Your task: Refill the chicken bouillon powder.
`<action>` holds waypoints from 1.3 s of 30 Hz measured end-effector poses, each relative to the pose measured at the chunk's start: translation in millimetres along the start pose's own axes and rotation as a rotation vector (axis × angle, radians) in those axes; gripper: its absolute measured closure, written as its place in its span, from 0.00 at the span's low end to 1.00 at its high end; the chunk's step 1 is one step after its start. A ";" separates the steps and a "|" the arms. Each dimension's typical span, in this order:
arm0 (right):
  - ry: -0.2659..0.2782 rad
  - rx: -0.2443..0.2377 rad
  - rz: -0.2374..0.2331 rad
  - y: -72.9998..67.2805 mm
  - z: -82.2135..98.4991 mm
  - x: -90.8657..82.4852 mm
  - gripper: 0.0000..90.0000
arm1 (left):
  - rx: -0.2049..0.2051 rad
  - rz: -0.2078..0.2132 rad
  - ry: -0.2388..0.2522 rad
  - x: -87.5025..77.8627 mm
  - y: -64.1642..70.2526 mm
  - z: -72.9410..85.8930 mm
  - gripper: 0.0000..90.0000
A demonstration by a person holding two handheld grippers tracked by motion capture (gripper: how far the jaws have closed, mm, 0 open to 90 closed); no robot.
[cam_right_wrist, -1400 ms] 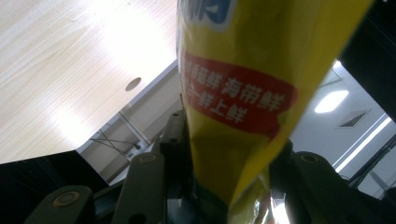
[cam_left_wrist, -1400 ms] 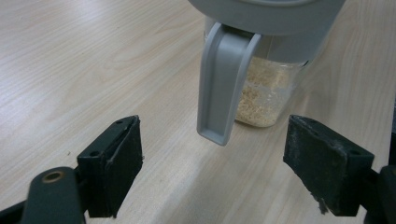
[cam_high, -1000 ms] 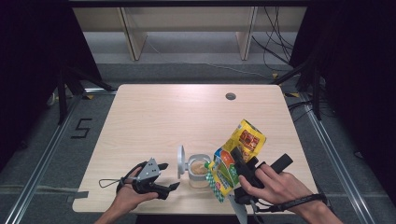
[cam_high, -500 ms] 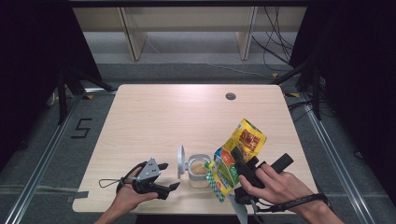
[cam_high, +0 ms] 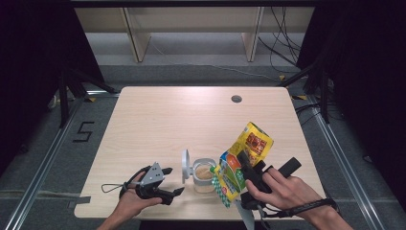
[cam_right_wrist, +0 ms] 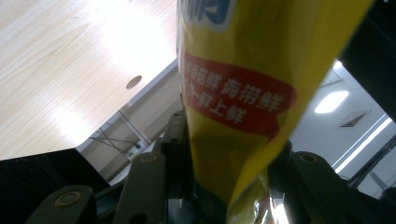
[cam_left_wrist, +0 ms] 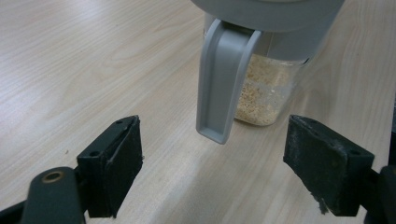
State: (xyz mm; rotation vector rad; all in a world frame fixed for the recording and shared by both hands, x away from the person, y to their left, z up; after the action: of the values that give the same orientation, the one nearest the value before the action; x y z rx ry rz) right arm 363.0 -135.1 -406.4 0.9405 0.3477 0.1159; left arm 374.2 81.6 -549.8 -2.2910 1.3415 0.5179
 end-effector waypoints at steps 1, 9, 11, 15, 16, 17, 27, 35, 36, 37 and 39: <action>0.001 0.003 -0.002 -0.1 -0.2 0.0 0.70 | 0.016 0.001 -0.005 -0.3 -1.1 0.4 0.21; 0.015 0.008 -0.001 -0.6 -2.7 1.1 0.70 | 0.037 -0.003 -0.015 -0.9 -2.3 1.9 0.21; 0.014 0.002 -0.001 -0.3 -2.5 1.0 0.70 | 0.011 -0.009 -0.018 -1.2 -1.2 1.6 0.21; 0.004 0.010 -0.005 -1.1 -0.8 0.5 0.71 | 0.020 -0.004 -0.013 -1.0 -1.1 1.6 0.21; 0.002 0.012 -0.007 -1.5 -0.7 0.6 0.71 | 0.010 -0.007 -0.018 -1.2 -0.8 2.0 0.21; 0.002 0.012 -0.005 -1.6 -0.6 0.7 0.71 | 0.013 -0.006 -0.010 -1.0 -1.1 0.7 0.21; 0.001 0.030 -0.005 -3.2 0.4 0.1 0.71 | 0.006 -0.007 -0.017 -1.1 -0.4 2.0 0.21; 0.004 0.019 -0.001 -1.2 -0.7 0.4 0.71 | 0.022 -0.012 0.003 -0.8 -2.3 -0.5 0.21; 0.005 0.017 -0.002 -1.1 -1.0 0.6 0.71 | 0.025 -0.006 -0.008 -1.4 -2.1 0.5 0.21; 0.006 0.015 0.000 -1.0 -1.2 0.8 0.71 | 0.025 -0.009 -0.008 -1.4 -2.2 0.9 0.21; 0.010 0.015 -0.002 -1.1 -2.2 1.1 0.72 | 0.025 -0.008 -0.010 -1.5 -2.1 0.9 0.21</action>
State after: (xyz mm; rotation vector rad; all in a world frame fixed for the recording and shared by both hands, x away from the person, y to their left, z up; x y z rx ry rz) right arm 363.2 -133.8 -408.7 0.9551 0.3588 0.1166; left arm 375.2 84.1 -549.4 -2.2699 1.3260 0.5060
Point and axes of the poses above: each handheld gripper's, and its own axes: x roughly forward along the jaws, z roughly out of its underside, y roughly to its right, the point moved 10 cm from there along x, roughly forward along the jaws, and after that the axes turned 15 degrees about x, right-handed, at the moved point
